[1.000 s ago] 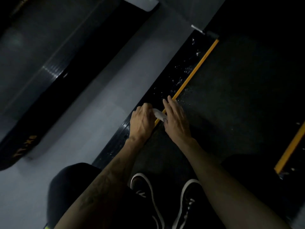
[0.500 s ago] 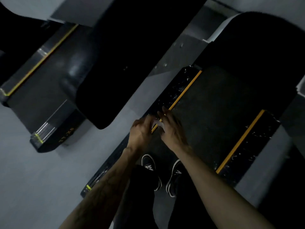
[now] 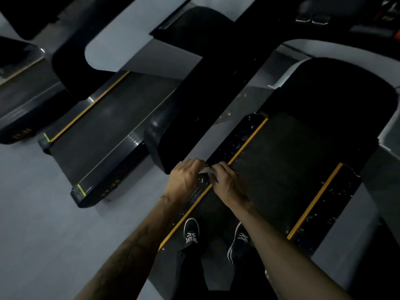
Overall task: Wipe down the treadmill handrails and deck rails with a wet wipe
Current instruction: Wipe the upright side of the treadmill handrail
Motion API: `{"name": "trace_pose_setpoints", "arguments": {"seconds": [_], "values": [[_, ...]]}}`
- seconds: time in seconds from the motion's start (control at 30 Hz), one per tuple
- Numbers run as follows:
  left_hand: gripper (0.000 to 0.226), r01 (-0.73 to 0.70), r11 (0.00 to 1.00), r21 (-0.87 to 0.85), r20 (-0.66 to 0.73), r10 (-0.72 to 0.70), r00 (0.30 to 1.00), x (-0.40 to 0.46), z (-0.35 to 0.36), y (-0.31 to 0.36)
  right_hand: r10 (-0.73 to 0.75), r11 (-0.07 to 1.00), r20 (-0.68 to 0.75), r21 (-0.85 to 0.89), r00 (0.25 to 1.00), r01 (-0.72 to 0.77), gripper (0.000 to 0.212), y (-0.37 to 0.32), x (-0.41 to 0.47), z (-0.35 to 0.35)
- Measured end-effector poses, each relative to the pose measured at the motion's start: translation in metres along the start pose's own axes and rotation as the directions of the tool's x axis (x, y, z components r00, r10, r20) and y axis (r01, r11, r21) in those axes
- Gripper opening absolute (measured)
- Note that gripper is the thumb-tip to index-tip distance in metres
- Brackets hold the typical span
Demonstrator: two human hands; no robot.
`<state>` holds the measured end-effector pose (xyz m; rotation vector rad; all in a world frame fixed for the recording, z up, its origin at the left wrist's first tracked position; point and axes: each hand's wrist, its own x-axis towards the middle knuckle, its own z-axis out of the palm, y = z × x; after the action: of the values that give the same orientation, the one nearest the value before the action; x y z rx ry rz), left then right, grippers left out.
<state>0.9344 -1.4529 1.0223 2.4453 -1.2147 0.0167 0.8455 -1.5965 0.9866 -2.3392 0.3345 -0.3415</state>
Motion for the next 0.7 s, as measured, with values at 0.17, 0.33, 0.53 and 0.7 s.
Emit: {"name": "trace_pose_setpoints", "arguments": {"seconds": [0.17, 0.33, 0.53, 0.7], "values": [[0.013, -0.003, 1.0, 0.014, -0.012, 0.003, 1.0, -0.005, -0.031, -0.021, 0.018, 0.999, -0.094, 0.045, 0.995, -0.014, 0.012, -0.027, 0.008, 0.01], [0.017, -0.03, 1.0, 0.006, -0.071, 0.031, 0.997, -0.014, -0.062, -0.051, 0.2, 0.948, -0.083, 0.268, 0.976, -0.171, 0.015, -0.062, 0.021, 0.023], [0.016, -0.002, 0.999, -0.045, -0.139, -0.005, 0.99, -0.012, -0.093, -0.089, 0.489, 0.839, -0.362, 0.444, 0.793, -0.315, 0.021, -0.103, 0.04, 0.039], [0.028, 0.05, 0.998, -0.033, -0.034, -0.051, 0.998, -0.001, -0.1, -0.118, 0.427, 0.881, -0.437, 0.398, 0.792, -0.256, 0.016, -0.139, 0.056, 0.077]]}}
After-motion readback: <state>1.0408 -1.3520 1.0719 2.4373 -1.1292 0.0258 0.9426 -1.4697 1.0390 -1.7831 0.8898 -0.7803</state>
